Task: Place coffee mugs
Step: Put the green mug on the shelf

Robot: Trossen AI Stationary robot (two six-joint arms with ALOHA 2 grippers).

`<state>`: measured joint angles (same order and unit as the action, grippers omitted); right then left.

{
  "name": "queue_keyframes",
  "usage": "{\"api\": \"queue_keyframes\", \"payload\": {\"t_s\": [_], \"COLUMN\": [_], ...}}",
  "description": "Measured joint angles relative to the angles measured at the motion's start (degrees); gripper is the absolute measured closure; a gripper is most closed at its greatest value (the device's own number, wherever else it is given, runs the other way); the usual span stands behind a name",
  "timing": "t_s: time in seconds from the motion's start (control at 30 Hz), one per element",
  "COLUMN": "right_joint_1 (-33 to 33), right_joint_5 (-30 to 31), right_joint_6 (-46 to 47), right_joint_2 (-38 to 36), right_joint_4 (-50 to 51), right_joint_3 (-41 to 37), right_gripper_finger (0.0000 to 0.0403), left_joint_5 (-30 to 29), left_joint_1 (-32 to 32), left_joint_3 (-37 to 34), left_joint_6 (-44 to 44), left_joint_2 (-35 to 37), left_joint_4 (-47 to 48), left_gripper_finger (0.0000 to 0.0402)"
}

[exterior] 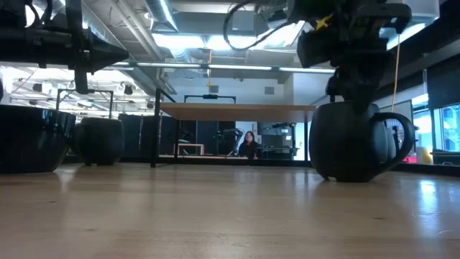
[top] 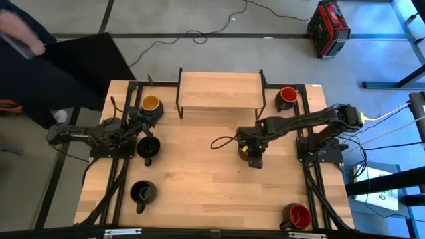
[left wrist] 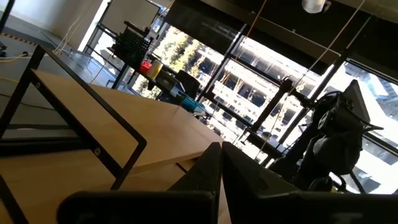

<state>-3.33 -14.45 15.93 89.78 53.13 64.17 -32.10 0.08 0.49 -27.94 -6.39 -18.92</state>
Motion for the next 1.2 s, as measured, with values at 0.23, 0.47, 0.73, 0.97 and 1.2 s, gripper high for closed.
{"api": "queue_keyframes", "payload": {"t_s": [0.23, 0.47, 0.73, 0.97, 1.2], "right_joint_1": [0.0, -1.2, -8.8, -11.5, -11.2], "right_joint_5": [3.0, 8.1, 14.3, 14.5, 14.9], "right_joint_6": [-1.2, -1.4, -3.5, -7.5, -10.4], "right_joint_2": [-2.4, -11.8, -19.7, -18.8, -16.1], "right_joint_4": [8.1, 8.3, 2.1, -5.7, -9.6], "right_joint_3": [5.4, 4.0, -4.2, -10.1, -10.3], "right_gripper_finger": [0.0251, 0.0249, 0.0249, 0.0249, 0.0249], "left_joint_5": [0.0, -0.1, -0.4, -0.4, -0.4], "left_joint_1": [0.0, 0.0, 0.0, 0.0, 0.0], "left_joint_3": [0.0, 0.0, 0.0, 0.0, 0.0], "left_joint_6": [0.0, 0.0, -0.2, -0.3, -0.4], "left_joint_2": [0.0, 0.0, 0.0, 0.0, 0.0], "left_joint_4": [0.0, 0.2, 0.3, 0.4, 0.2], "left_gripper_finger": [0.0395, 0.0395, 0.0395, 0.0395, 0.0395]}}
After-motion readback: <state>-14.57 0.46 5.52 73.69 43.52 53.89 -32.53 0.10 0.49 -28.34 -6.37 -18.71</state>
